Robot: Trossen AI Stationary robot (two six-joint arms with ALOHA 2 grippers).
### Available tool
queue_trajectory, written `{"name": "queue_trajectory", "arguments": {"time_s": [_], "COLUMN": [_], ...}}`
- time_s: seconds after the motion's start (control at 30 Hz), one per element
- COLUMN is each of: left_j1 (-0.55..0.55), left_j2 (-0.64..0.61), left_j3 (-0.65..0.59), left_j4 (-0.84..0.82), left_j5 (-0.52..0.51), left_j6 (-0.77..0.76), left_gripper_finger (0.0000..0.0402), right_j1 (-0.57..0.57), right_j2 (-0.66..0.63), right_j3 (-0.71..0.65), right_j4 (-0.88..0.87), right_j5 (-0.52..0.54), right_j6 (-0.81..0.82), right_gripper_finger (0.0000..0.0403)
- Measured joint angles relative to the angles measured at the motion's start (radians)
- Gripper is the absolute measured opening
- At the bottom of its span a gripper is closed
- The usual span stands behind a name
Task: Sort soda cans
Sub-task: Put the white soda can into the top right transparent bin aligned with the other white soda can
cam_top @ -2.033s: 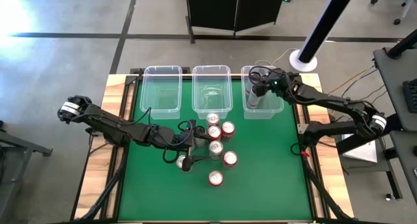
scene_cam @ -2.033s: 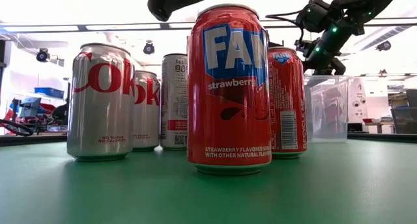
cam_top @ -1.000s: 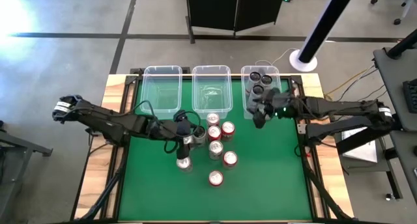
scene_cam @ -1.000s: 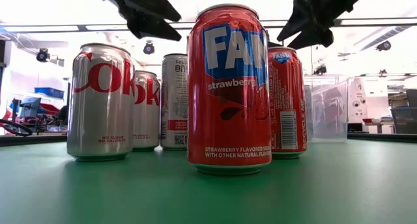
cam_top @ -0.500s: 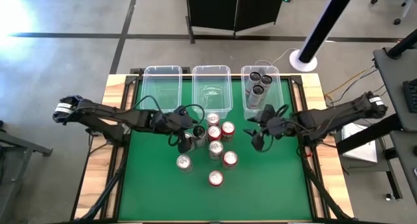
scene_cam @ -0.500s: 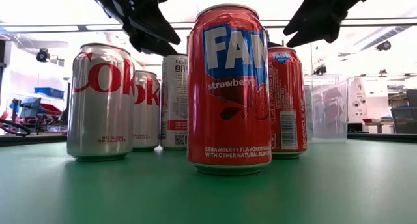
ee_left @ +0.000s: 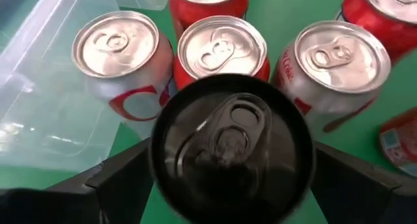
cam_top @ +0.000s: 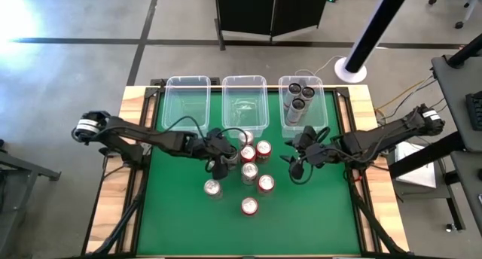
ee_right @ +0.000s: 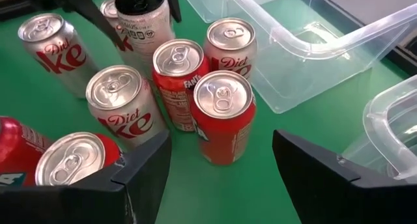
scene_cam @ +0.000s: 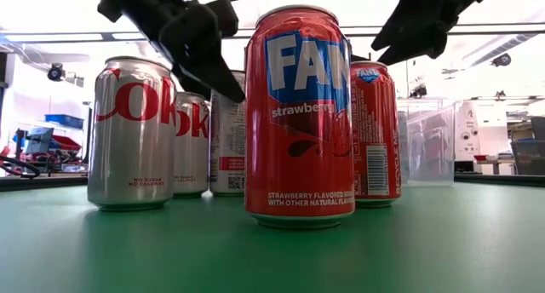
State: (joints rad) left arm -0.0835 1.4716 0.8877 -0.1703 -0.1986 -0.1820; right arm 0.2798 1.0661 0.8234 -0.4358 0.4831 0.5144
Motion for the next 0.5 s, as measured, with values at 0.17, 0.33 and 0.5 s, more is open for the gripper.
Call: {"name": "queue_trajectory", "arguments": {"time_s": [0.17,0.33,0.5], "left_j1": [0.001,0.001,0.001], "left_j2": [0.027,0.005,-0.046], "left_j3": [0.0,0.0,0.048], "left_j4": [0.02,0.01,-0.034], "left_j5": [-0.02,-0.02,-0.02], "left_j6": [0.004,0.011,0.018], "left_gripper_finger": [0.0303,0.0238,0.0231], "right_j1": [0.0,0.0,0.0], "right_j2": [0.0,-0.004,-0.005], "right_j3": [0.0,0.001,0.016], "right_j4": [0.0,0.0,-0.001], "right_j5": [0.0,0.0,-0.001], "right_j6": [0.003,0.002,0.002], "right_gripper_finger": [0.0248,0.024,0.0243]}}
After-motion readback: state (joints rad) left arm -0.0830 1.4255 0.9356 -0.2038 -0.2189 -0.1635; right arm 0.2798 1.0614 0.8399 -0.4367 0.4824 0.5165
